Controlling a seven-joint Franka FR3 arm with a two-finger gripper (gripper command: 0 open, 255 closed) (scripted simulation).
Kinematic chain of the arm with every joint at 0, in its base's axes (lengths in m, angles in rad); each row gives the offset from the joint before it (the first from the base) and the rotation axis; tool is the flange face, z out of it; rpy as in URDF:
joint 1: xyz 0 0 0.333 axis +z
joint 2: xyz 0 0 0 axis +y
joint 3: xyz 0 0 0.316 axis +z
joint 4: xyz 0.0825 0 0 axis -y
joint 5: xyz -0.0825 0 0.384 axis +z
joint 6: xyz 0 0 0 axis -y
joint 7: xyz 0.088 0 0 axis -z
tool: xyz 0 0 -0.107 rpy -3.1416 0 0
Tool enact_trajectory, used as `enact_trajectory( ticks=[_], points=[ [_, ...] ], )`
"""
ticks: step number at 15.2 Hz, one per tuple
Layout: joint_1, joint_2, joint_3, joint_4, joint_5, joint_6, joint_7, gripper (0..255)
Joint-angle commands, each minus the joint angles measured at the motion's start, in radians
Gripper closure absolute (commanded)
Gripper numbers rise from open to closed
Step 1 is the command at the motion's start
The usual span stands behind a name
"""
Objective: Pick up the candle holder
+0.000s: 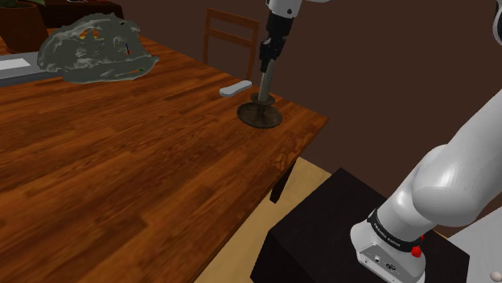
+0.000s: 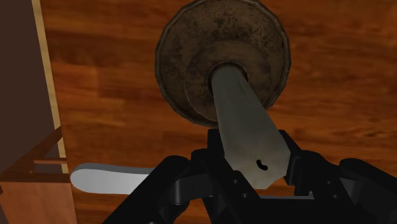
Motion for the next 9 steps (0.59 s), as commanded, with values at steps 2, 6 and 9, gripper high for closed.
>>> enact_trajectory(
  ticks=[2,6,9],
  points=[
    [0.0,0.0,0.0,0.025,0.0,-0.027,0.001,255],
    [0.0,0.004,0.0,0.084,-0.001,-0.082,0.002,255],
    [0.0,0.009,0.0,0.13,-0.001,-0.123,0.003,255]
  ],
)
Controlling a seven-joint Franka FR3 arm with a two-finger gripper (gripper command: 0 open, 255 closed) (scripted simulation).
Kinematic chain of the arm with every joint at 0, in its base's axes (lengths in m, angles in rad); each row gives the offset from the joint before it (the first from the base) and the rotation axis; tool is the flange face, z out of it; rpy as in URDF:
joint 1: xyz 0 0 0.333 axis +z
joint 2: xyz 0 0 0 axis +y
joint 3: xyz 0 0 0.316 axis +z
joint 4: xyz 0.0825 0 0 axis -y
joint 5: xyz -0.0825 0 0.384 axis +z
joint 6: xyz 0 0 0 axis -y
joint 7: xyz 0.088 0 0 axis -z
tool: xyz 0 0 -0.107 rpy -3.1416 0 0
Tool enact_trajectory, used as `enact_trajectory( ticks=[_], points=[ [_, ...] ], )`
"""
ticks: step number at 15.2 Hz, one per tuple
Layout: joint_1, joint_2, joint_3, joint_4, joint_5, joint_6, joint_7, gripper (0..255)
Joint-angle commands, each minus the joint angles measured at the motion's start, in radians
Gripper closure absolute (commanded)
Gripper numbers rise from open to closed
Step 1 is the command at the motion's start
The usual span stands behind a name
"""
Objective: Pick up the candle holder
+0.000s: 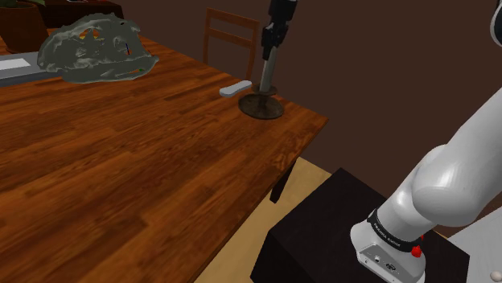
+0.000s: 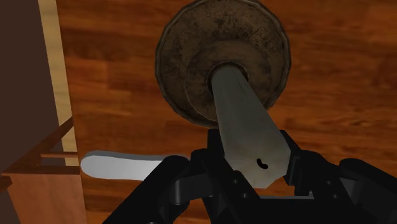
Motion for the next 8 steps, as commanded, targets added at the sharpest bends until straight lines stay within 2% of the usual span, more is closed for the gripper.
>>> enact_trajectory(
  ticks=[1,6,8],
  points=[
    [-0.001,0.002,-0.001,0.029,0.0,-0.027,-0.001,255],
    [-0.001,0.017,-0.001,0.116,0.0,-0.098,0.001,255],
    [-0.001,0.017,-0.001,0.119,0.0,-0.101,0.001,255]
  ],
)
